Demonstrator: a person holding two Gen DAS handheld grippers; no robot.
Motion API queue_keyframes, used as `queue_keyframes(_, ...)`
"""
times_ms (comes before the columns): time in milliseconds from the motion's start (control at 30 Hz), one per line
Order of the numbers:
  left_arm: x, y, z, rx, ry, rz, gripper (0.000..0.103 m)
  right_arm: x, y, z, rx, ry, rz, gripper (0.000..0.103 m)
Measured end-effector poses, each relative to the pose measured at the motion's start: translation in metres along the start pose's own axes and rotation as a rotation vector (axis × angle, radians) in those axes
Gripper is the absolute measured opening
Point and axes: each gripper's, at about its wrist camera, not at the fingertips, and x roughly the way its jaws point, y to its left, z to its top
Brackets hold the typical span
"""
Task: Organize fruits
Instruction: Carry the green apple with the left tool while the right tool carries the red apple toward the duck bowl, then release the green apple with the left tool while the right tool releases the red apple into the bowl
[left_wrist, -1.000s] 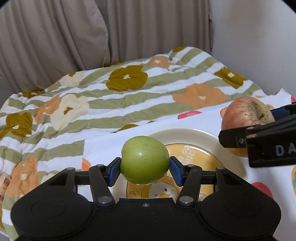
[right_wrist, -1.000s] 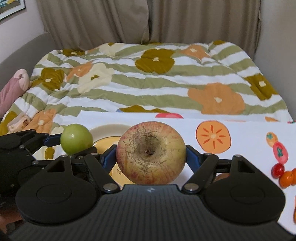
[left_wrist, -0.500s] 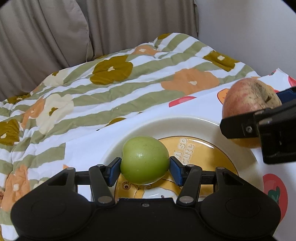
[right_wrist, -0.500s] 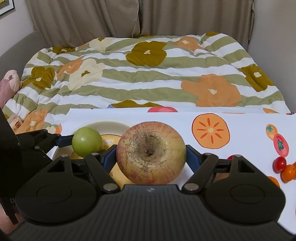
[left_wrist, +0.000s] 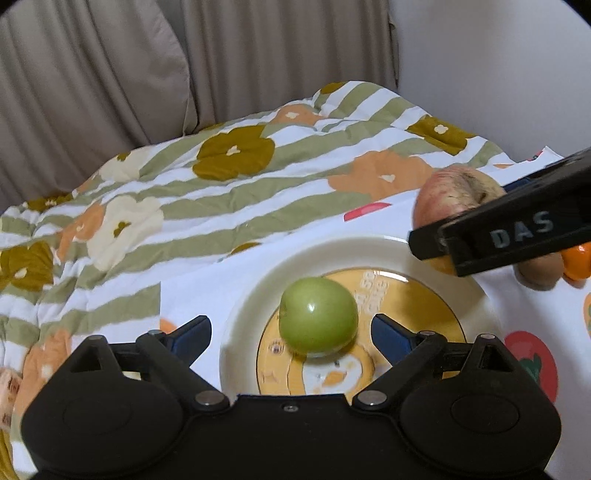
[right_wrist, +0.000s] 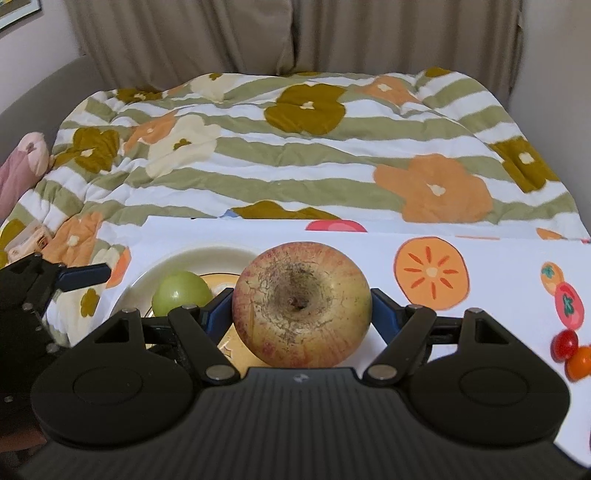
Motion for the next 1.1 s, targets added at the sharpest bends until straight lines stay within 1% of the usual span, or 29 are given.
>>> queue_keyframes(167,-0.009,-0.003,-0.014,-0.015,0.021,0.015,0.096,0.012,0.010,-0.003,-0.054,-0.005,0.039,0.091)
queue_keyframes(267,-0.013,-0.002,-0.022,-0.029,0.031,0.012,0.096,0.020,0.016,-0.005,-0.091,-0.029,0.062,0.091)
queue_keyframes(400,-0.018,-0.001,-0.028,-0.047,0.036,0.009,0.096,0.029,0.022,-0.012,-0.177,-0.065,0.092,0.091)
queue_keyframes(500,-0.019,0.000,-0.030,-0.047,0.032,0.012,0.096,0.034,0.023,-0.019,-0.227,-0.067,0.130,0.091)
queue_keyframes(600,-0.021,0.000,-0.032,-0.041,0.027,0.015,0.096,0.037,0.024,-0.023,-0.247,-0.068,0.154,0.091)
queue_keyframes(667,-0.021,0.001,-0.033,-0.042,0.026,0.019,0.096,0.038,0.026,-0.025,-0.274,-0.063,0.148,0.091)
queue_keyframes(733,-0.022,0.002,-0.034,-0.048,0.027,0.018,0.096,0.033,0.029,-0.026,-0.294,-0.114,0.123,0.094)
queue_keyframes(800,-0.023,0.002,-0.035,-0.052,0.030,0.018,0.096,0.029,0.029,-0.024,-0.302,-0.150,0.125,0.103)
queue_keyframes(867,-0.024,0.003,-0.036,-0.055,0.030,0.019,0.096,0.029,0.028,-0.023,-0.307,-0.116,0.154,0.103)
queue_keyframes(933,-0.026,0.003,-0.037,-0.061,0.031,0.018,0.096,0.030,0.029,-0.026,-0.312,-0.089,0.157,0.103)
queue_keyframes(1033,-0.030,0.005,-0.038,-0.066,0.028,0.024,0.096,0.024,0.027,-0.031,-0.304,-0.099,0.166,0.103)
queue_keyframes(1100,-0.033,0.005,-0.038,-0.065,0.025,0.037,0.096,0.018,0.024,-0.030,-0.274,-0.099,0.161,0.103)
